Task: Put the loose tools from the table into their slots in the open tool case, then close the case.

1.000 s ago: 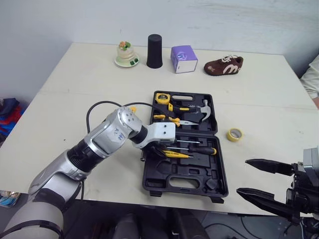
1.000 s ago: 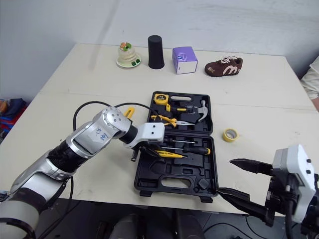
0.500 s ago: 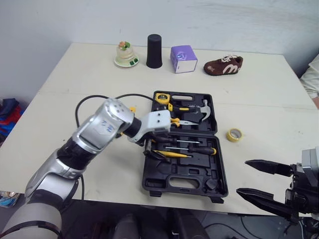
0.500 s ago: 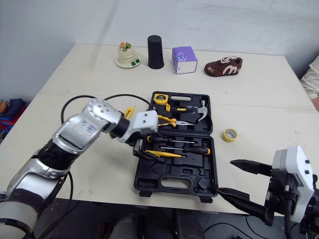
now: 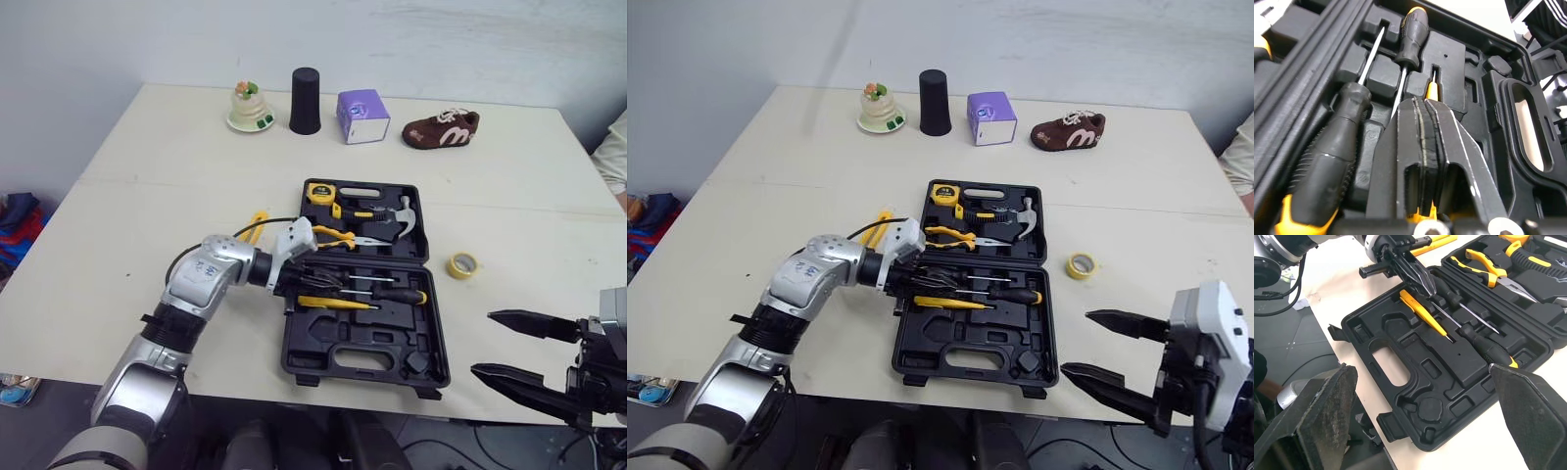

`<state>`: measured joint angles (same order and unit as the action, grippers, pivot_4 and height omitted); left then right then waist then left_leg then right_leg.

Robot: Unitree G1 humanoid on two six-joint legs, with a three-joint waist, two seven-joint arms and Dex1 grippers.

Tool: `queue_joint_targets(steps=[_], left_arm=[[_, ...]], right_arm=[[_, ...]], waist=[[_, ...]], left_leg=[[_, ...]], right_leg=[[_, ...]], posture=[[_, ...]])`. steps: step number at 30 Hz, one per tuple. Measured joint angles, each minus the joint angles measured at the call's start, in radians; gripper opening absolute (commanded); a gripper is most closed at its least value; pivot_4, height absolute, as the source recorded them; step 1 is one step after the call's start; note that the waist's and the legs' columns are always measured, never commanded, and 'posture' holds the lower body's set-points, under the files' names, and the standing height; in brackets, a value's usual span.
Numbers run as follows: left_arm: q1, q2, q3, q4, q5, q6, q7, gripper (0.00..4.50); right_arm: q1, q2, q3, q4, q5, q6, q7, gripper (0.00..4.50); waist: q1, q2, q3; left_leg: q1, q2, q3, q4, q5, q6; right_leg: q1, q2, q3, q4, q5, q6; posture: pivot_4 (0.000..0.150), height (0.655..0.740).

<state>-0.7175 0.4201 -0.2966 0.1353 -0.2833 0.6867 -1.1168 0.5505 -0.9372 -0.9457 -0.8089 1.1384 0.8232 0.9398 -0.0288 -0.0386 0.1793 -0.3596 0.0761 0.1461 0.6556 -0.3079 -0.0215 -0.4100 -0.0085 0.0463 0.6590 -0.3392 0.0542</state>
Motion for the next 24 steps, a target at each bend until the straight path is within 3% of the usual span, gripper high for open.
queue_joint_targets(steps=[10,24], left_arm=[[-0.019,0.044,-0.080,-0.048,0.039,0.096,0.025,0.02],[0.003,0.076,-0.111,-0.085,0.062,-0.018,0.016,0.02]], right_arm=[[0.005,0.000,0.001,-0.003,-0.002,0.000,-0.001,4.50],[0.007,0.002,0.035,-0.006,-0.021,0.000,-0.003,4.50]], waist=[[-0.001,0.000,0.000],[0.000,0.000,-0.001]], left_leg=[[0.001,0.000,0.000,-0.001,0.000,0.000],[0.002,0.000,0.000,-0.002,0.000,0.000]], right_leg=[[0.000,0.000,0.000,0.000,0.000,0.000],[0.001,0.000,0.000,0.000,0.000,0.000]], posture=[[0.150,0.7339],[0.150,0.7339]])
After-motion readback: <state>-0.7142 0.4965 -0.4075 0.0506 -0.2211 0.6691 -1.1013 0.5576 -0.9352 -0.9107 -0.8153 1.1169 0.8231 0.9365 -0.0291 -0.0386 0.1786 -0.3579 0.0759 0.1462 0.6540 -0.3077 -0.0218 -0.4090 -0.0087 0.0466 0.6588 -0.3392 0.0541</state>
